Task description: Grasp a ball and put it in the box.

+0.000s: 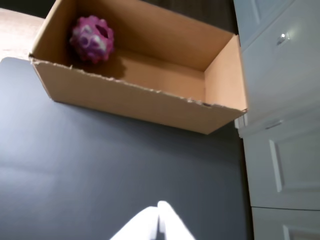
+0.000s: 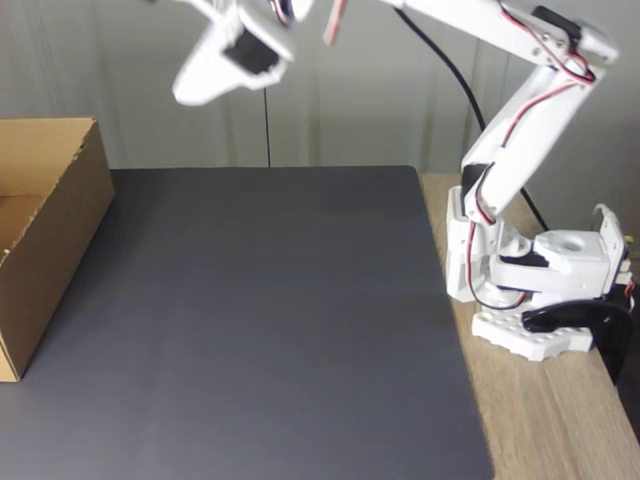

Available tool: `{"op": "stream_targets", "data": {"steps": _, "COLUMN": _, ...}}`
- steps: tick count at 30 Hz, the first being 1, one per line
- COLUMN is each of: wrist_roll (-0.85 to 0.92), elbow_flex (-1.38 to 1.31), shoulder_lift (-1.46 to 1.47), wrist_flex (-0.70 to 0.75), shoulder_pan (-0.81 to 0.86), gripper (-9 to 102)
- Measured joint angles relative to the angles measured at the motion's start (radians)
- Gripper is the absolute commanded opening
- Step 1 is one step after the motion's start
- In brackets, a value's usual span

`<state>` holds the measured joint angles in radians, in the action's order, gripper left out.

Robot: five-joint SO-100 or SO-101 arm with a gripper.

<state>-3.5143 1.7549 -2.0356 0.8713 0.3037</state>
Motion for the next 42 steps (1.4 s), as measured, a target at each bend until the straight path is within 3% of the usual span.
{"op": "stream_targets", "data": {"steps": 19, "wrist_roll": 0.064, "elbow_flex": 0.848, "shoulder_lift": -0.474, "wrist_flex": -0.301, "shoulder_pan": 0.026, "gripper": 0}}
{"op": "stream_targets", "data": {"steps": 33, "wrist_roll": 0.089, "elbow_flex": 1.100, "shoulder_lift": -0.772, "wrist_flex": -0.298, "shoulder_pan": 0.052, "gripper": 0}}
{"op": "stream_targets", "data": {"steps": 42, "wrist_roll": 0.098, "elbow_flex": 1.212, "shoulder_lift": -0.948, "wrist_flex": -0.218, "shoulder_pan": 0.071, "gripper": 0}}
